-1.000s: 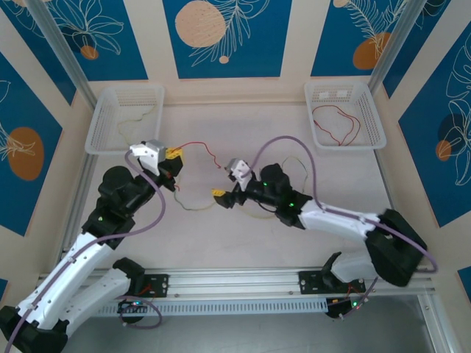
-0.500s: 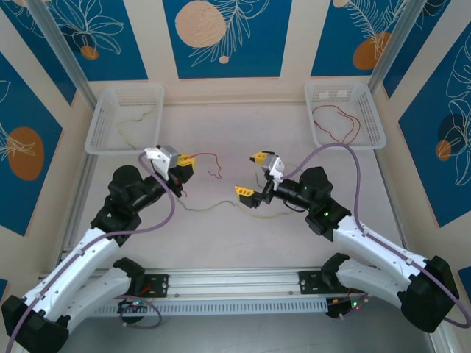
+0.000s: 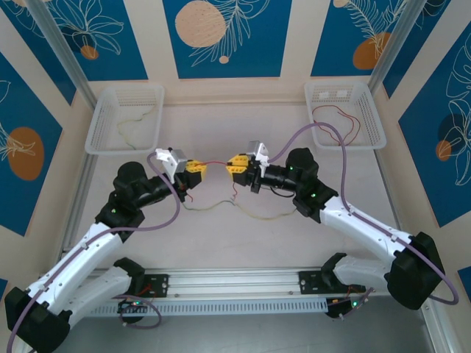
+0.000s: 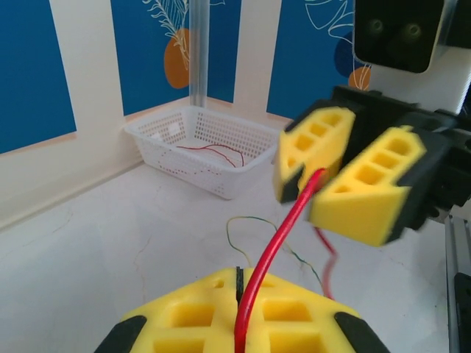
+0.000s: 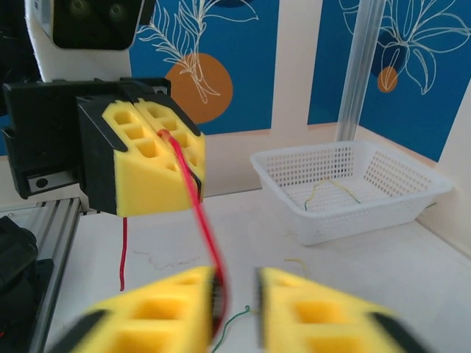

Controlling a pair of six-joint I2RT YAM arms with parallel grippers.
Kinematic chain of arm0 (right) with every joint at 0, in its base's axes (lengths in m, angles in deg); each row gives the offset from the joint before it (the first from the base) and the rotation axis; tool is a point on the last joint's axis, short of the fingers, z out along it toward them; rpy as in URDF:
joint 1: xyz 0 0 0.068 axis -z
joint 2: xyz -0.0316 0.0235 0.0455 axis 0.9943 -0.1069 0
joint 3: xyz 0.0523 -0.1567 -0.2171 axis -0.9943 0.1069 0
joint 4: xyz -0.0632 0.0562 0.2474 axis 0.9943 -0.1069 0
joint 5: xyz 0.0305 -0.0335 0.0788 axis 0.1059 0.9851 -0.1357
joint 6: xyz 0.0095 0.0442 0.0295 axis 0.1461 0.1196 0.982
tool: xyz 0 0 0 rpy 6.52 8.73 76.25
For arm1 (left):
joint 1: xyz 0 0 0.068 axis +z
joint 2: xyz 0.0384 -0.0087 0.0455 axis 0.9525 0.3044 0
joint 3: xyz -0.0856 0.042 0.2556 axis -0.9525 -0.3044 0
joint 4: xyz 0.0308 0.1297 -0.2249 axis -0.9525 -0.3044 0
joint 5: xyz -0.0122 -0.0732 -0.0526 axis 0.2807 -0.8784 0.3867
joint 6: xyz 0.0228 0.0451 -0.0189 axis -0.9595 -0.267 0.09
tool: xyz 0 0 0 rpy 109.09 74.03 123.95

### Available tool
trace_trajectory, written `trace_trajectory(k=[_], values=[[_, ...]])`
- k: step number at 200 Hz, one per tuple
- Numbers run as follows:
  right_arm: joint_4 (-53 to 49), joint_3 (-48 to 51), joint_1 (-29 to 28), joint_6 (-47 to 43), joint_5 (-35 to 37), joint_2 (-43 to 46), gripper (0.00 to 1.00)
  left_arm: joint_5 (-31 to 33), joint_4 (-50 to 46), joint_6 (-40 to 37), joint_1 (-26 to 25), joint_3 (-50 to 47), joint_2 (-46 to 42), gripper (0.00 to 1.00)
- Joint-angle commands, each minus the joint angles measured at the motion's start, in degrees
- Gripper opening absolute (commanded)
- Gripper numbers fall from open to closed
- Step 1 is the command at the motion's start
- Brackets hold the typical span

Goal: Untangle the cables

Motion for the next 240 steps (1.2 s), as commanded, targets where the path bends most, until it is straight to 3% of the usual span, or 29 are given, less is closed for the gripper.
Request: trace_trajectory(k=[1,60,63,73,83,92,103,151,189,208,240], values=[[-0.3,-1.0,0.0,1.0,1.1,-0.5,0.00,1.2,2.1,-0.6,-0.5,-0.1,-1.9,0.00],[-2.2,-2.2,2.3,2.8,-1.9,0.1,0.00,3.5,2.2,-0.8,-0.5,-1.4,-1.9,0.00],[-2.1,-2.2,2.4,2.8,-2.0,0.2,0.00,4.0,2.3,-0.8,-0.5,-1.5,-2.0,0.04],[-2.5,-2.3,2.6,3.2,-0.4,0.5,0.00,6.1,2.1,-0.8,-0.5,-1.7,-2.0,0.31],[-3.1,-2.6,2.8,3.8,1.8,1.0,0.00,9.5,1.2,-0.8,-0.5,-1.8,-1.9,0.44],[-3.6,-2.9,3.2,4.6,5.4,1.4,0.00,12.5,0.3,-0.9,-0.5,-1.8,-2.0,0.64],[-4.8,-3.6,3.9,5.2,9.7,2.1,0.00,15.5,-1.0,-1.0,-0.5,-1.9,-2.2,0.72],[-15.8,-9.9,11.4,6.4,33.2,3.9,0.00,27.1,-0.7,1.1,-0.5,-6.3,-7.4,0.74],[-16.2,-14.0,21.7,4.4,45.2,-1.2,0.00,26.7,-1.9,1.9,-0.5,-6.9,-8.9,0.73],[-12.7,-15.6,26.1,-0.2,50.2,-4.1,0.00,25.0,-3.5,2.4,-0.5,-5.8,-8.5,0.73],[-8.6,-18.1,36.1,-1.1,48.1,-8.5,0.00,22.1,-4.6,4.3,-0.5,-5.7,-9.6,0.73]])
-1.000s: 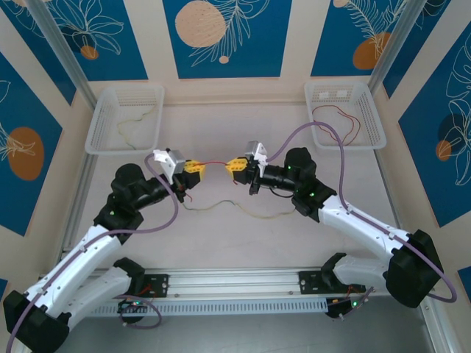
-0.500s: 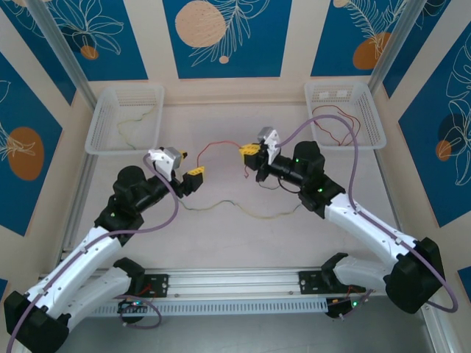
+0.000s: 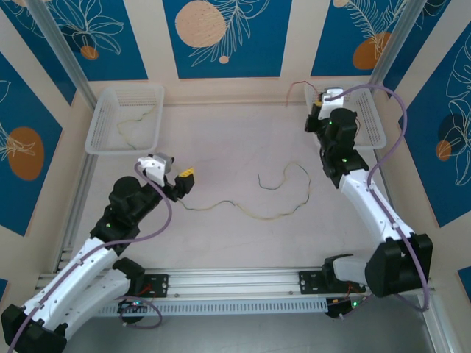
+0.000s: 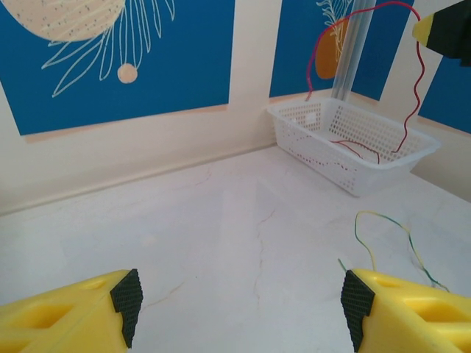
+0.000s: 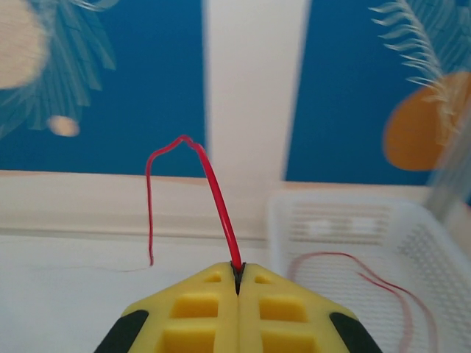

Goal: Untangle the cables

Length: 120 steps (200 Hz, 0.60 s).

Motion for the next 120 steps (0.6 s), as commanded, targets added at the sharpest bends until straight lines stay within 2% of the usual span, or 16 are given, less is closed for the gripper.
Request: trace_trajectory(k=[1,26,38,64,85,120], values=[[5.8,-2.8,6.3,-2.4,4.2,-2.0,0.00,-2.6,-1.0,2.2,-0.3,1.1,-1.1,0.73],[11.3,-2.9,11.9,-3.0,1.0,-6.0,0.00,-7.5,1.1,5.0,-0.3,-0.3,-0.9,0.73],[11.0,-4.3,14.1,-2.4,-0.9,-8.5,0.00,-12.0,2.5,6.1,-0.4,-0.1,0.0,0.74],[17.3,-3.3,17.4,-1.0,-6.8,-13.0,0.00,-18.1,0.3,5.4,-1.4,3.0,3.1,0.75],[23.9,-3.2,18.9,-0.4,-13.4,-17.1,0.00,-17.3,-2.6,2.4,-3.6,5.1,4.4,0.76],[12.5,-15.1,19.8,2.1,-13.7,-28.2,0.00,-11.5,-6.0,2.4,-5.6,5.9,5.4,0.76]])
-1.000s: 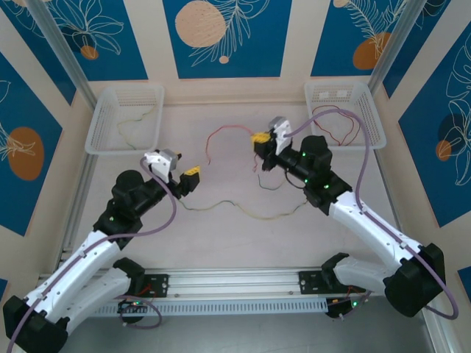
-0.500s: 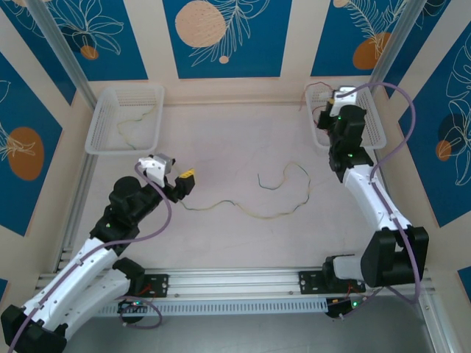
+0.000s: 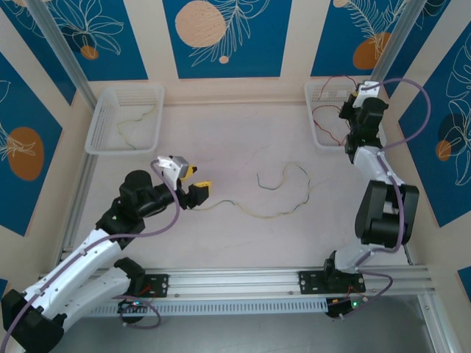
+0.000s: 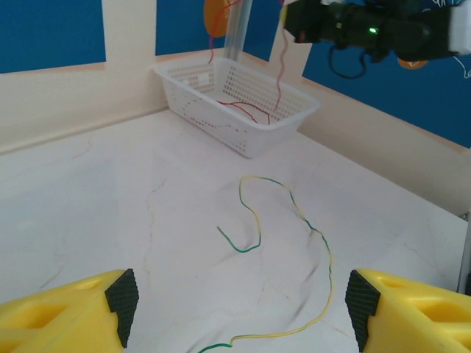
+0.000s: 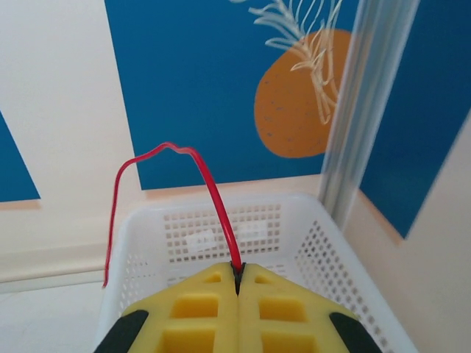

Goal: Untangle the cables

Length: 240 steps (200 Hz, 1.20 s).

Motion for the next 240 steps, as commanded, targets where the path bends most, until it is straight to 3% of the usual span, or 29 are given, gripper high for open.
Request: trace_trajectory(k=[1,8,18,20,30,39,55,64,89,107,120,143,160,181,211,240], values=[[-2.8,-7.2,0.4,1.9,-2.6,-5.7,0.00,2.8,-2.4,-0.3,-1.0,1.8,-0.1,0.76],[-4.4,-8.8,0.3,2.1,-1.2,-7.5,0.00,5.5,-2.8,0.7,-1.1,1.2,-0.6,0.76],[-6.5,-10.5,0.1,2.9,0.8,-9.4,0.13,11.3,-3.5,3.8,-1.0,0.0,-1.8,0.77],[-6.8,-10.6,0.2,3.0,0.8,-9.5,0.15,13.2,-3.8,4.6,-1.0,-0.3,-2.1,0.82],[-7.3,-10.5,0.1,3.9,1.3,-9.6,0.40,21.3,-5.1,9.7,-0.8,-2.2,-4.2,0.95],[-7.8,-10.0,-0.3,5.0,2.9,-8.9,0.61,25.6,-6.7,13.0,0.1,-3.9,-5.8,0.96],[-9.5,-9.3,-1.2,5.5,5.0,-6.6,0.70,28.0,-10.5,16.9,2.0,-5.4,-7.0,0.96],[-11.4,-9.4,-2.0,5.8,7.9,-5.2,0.80,29.0,-13.0,19.1,2.7,-5.4,-6.9,0.96],[-24.3,-12.4,-4.4,8.3,12.5,-0.2,0.82,30.5,-21.5,25.4,4.8,-3.6,-3.4,0.95],[-33.5,-10.6,-6.5,13.1,10.9,6.8,0.81,29.7,-26.3,28.8,6.2,-2.7,-1.2,0.96],[-36.0,-4.4,-8.1,17.6,7.1,13.6,0.81,28.9,-28.9,31.1,7.7,-2.8,-0.1,0.96],[-29.7,12.9,-10.1,26.5,-0.7,25.2,0.81,25.3,-30.8,34.1,12.2,-4.7,1.1,0.97],[-28.7,21.2,-11.3,27.7,-2.8,29.9,0.81,20.9,-31.2,34.0,16.9,-5.8,3.3,0.98],[-31.7,25.8,-12.9,26.5,-1.2,32.3,0.81,16.2,-29.1,29.7,19.8,-5.8,8.1,0.99],[-35.3,29.4,-12.9,28.7,-1.7,31.3,0.81,8.3,-20.9,25.7,19.9,-4.1,19.4,0.99],[-35.4,30.3,-12.5,29.7,-0.4,27.5,0.82,9.3,-18.0,23.8,17.7,-1.7,27.0,0.96]])
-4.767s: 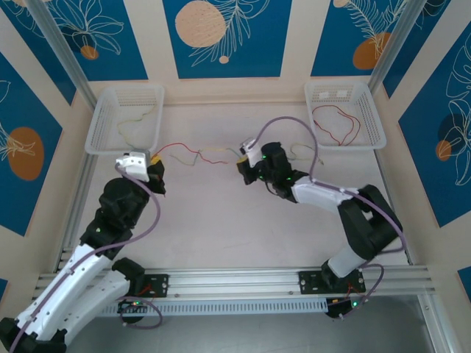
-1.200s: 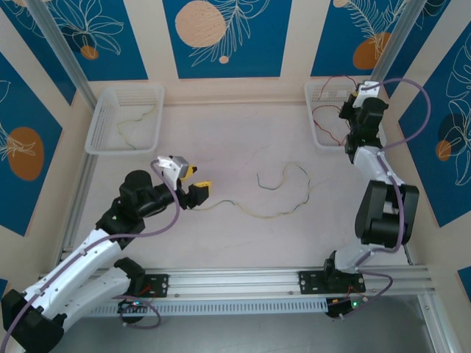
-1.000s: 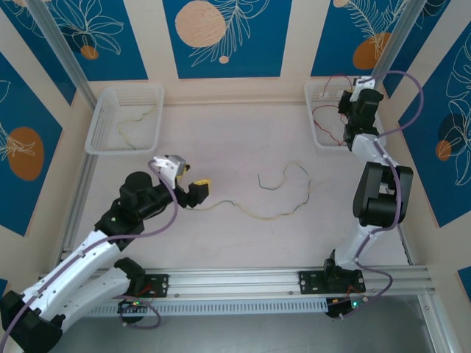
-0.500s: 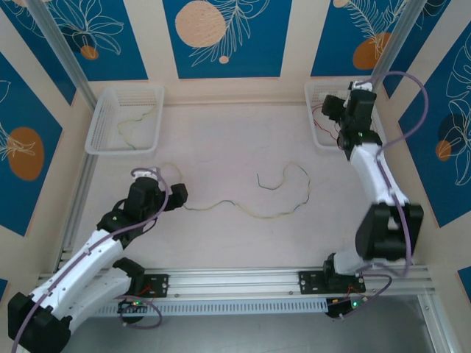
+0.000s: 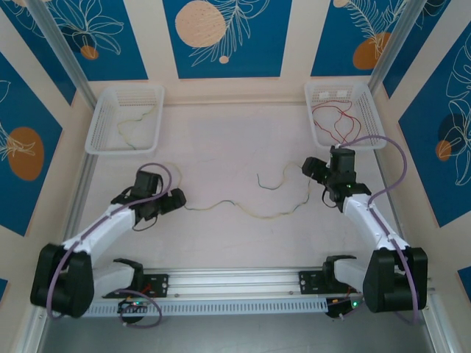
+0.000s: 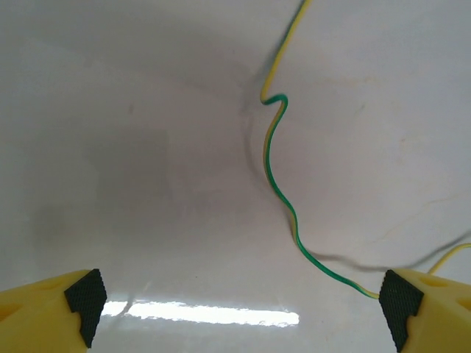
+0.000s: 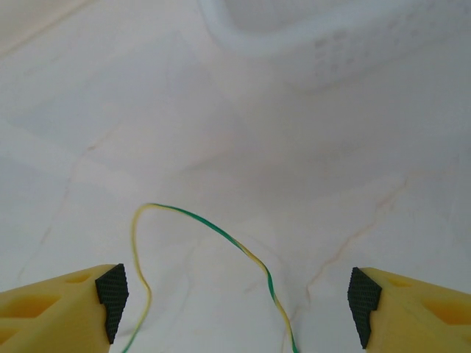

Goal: Untangle the cables

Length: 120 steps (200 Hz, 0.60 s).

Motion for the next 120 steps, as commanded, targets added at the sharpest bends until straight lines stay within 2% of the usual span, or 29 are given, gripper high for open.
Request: trace_trajectory(k=[1,19,30,54,91,104,112,120], values=[[-0.5,0.4,0.2,2.3,0.2,-2.3,0.82,-2.8,4.5,-3.1,-1.4,2.9,3.7,0.96],[0.4,0.3,1.4,2.1,0.2,-5.3,0.83,-1.5,5.4,-4.1,-2.9,3.9,6.1,0.94],[0.3,-1.3,3.2,1.6,-4.8,-8.5,0.84,-1.0,6.1,-4.0,-3.5,4.1,7.2,0.92],[-2.9,-6.7,4.0,-0.6,-10.7,-15.6,0.84,-0.4,8.8,-3.6,-4.4,3.8,8.9,0.88],[-3.9,-12.4,1.2,-4.0,-19.5,-22.6,0.81,0.0,10.2,-4.2,-5.4,4.8,11.7,0.85],[-3.9,-14.0,0.2,-4.4,-24.0,-25.6,0.76,0.0,11.3,-4.7,-5.8,5.1,12.3,0.84],[-3.9,-14.7,0.1,-3.4,-26.9,-27.5,0.69,-0.3,12.3,-4.8,-6.1,5.3,12.8,0.83],[-2.8,-14.8,-0.2,-2.7,-30.3,-28.8,0.56,-0.7,13.7,-4.9,-6.6,5.4,13.3,0.81]])
